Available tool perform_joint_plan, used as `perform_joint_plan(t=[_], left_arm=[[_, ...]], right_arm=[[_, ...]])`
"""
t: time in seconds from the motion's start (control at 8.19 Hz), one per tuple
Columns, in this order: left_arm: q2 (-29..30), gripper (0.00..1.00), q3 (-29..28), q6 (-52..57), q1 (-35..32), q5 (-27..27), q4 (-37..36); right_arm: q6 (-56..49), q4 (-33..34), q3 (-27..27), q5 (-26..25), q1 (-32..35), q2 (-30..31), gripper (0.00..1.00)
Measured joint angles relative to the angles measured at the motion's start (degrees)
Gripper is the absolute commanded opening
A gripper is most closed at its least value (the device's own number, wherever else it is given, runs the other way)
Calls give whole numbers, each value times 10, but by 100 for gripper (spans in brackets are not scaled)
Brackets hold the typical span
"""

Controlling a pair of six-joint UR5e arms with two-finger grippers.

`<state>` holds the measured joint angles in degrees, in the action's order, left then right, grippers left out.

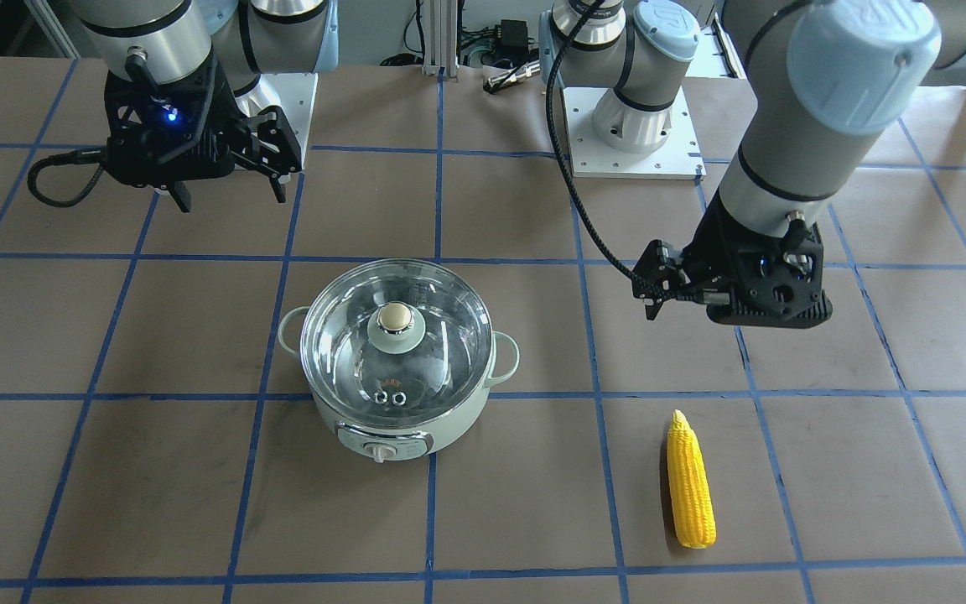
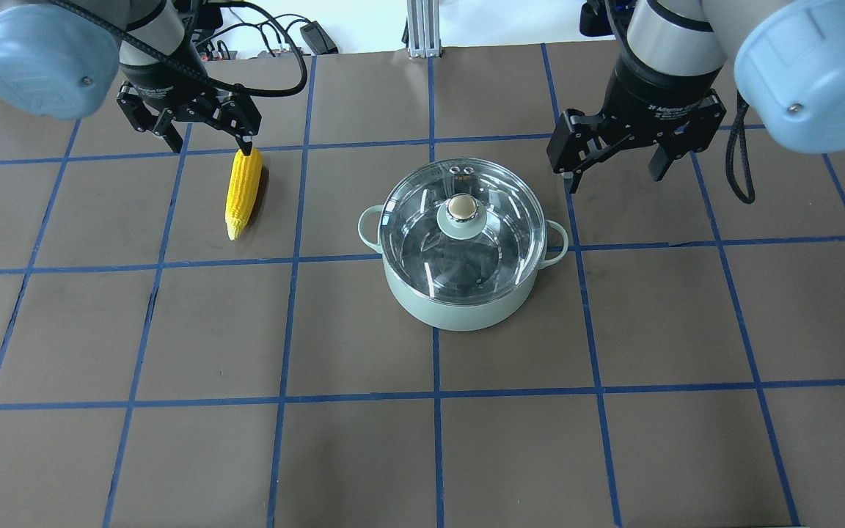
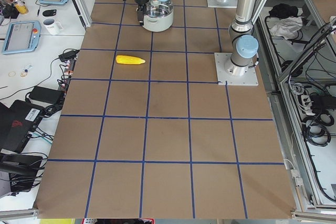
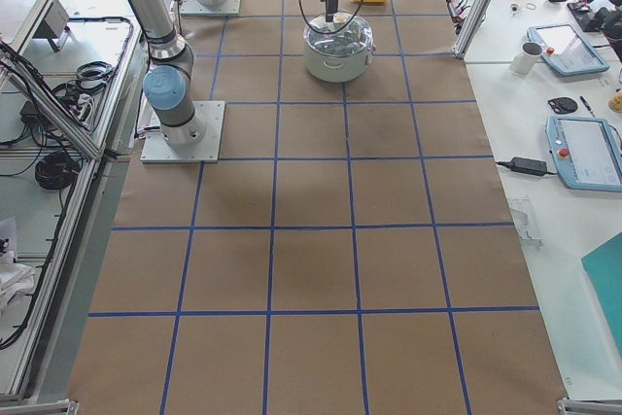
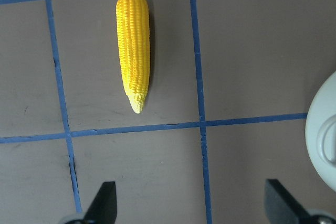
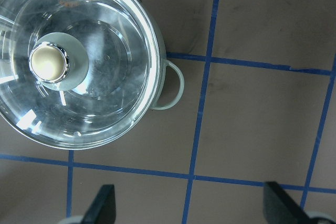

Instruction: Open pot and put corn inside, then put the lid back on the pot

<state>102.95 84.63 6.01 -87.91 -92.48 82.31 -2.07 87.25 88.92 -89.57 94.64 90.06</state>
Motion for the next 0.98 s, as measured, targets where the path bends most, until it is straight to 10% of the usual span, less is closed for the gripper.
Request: perform_joint_plan(t=[0.98], left_arm=[[187,100,2,36,87,8,-259]], right_arm=[[146,93,-79,-13,95,-139,100]])
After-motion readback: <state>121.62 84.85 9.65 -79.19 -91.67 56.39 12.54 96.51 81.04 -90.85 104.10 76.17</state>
